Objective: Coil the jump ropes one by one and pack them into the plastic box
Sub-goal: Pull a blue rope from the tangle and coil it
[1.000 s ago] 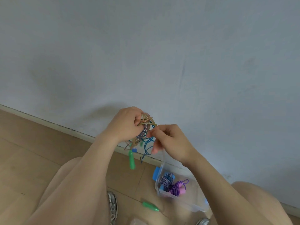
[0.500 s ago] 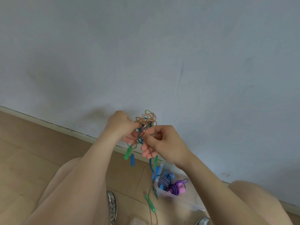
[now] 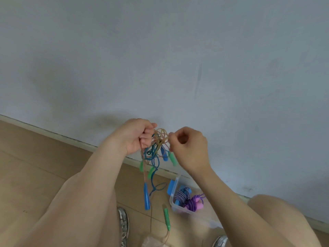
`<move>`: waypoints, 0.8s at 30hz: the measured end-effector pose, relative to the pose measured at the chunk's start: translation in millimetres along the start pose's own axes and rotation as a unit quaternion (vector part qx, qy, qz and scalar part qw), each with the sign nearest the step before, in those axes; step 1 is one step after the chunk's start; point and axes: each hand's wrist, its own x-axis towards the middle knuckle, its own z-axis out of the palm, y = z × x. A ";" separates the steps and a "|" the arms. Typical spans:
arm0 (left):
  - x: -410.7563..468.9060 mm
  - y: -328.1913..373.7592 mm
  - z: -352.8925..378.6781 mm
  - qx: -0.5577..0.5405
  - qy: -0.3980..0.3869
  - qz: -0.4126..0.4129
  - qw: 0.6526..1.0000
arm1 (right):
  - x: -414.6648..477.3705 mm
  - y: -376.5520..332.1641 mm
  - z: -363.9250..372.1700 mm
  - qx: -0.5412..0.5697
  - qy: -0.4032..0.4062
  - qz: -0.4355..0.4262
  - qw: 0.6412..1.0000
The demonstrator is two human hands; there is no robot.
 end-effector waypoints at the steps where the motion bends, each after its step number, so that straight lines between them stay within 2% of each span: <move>1: -0.7 0.4 -0.9 0.010 -0.002 -0.001 1.000 | 3.4 4.3 -1.8 -0.007 0.019 0.032 0.999; 2: -1.9 1.0 -1.3 0.024 -0.009 -0.001 1.000 | 4.7 7.1 -2.3 -0.009 0.009 0.076 0.997; 5: -4.3 2.6 -0.6 0.062 -0.040 -0.001 0.997 | 3.3 16.9 8.1 0.015 -0.096 0.204 0.974; 7: -5.5 3.1 -0.7 0.084 -0.046 0.003 0.995 | 0.1 18.2 16.8 0.084 -0.143 0.232 0.959; 10: -9.9 5.2 -1.3 0.099 -0.064 0.013 0.993 | 0.7 16.4 19.8 0.148 -0.178 0.207 0.950; 16: -11.7 11.8 -10.2 0.096 -0.065 0.061 0.991 | 9.4 21.0 16.7 0.267 -0.118 0.197 0.936; 19: -13.0 13.1 -13.3 0.151 -0.037 0.079 0.985 | 13.8 18.6 12.7 0.312 -0.077 0.200 0.926; 24: -16.2 12.0 -7.2 0.197 0.008 0.098 0.976 | 17.1 18.2 11.4 0.276 -0.058 0.179 0.943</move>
